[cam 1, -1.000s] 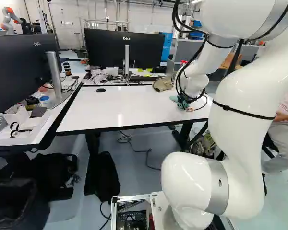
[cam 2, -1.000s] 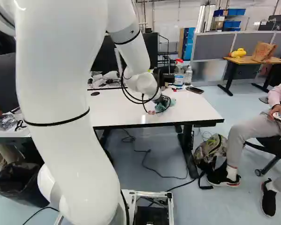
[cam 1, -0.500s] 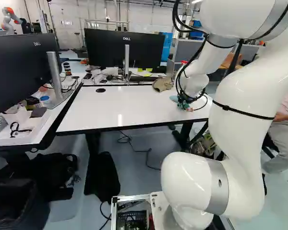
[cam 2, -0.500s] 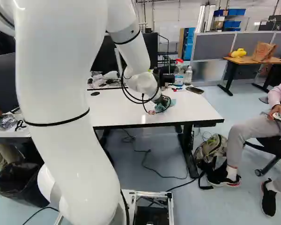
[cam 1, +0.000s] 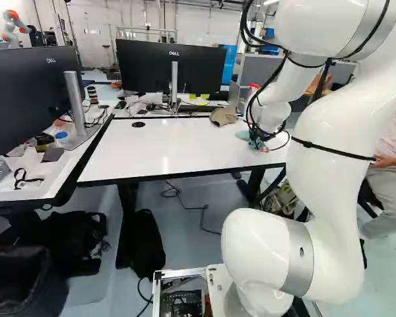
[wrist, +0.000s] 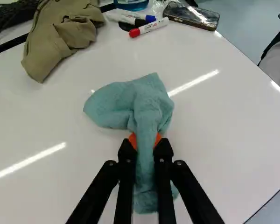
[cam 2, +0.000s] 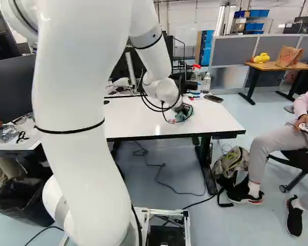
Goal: Clean the table with the green towel
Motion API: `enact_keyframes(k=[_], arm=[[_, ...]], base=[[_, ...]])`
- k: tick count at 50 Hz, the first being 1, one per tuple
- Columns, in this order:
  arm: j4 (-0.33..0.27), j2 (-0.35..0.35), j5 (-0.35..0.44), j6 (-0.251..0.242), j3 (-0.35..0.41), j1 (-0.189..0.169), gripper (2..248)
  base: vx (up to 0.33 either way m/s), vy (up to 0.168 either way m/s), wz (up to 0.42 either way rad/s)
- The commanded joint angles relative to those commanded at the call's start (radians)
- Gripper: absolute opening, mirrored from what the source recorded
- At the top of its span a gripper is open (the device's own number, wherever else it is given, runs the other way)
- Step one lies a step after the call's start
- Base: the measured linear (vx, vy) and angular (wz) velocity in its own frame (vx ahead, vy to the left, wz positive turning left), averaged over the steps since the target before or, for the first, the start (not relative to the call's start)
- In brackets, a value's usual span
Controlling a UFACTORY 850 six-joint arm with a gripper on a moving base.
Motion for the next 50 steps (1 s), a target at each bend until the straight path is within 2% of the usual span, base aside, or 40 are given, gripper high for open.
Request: enact_keyframes(k=[32, 50], arm=[[0.000, -0.142, 0.000, 0.000, -0.179, 0.010, 50], [0.000, -0.195, 0.000, 0.000, -0.249, 0.039, 50]], base=[[0.000, 0.000, 0.000], [0.000, 0.000, 0.000]])
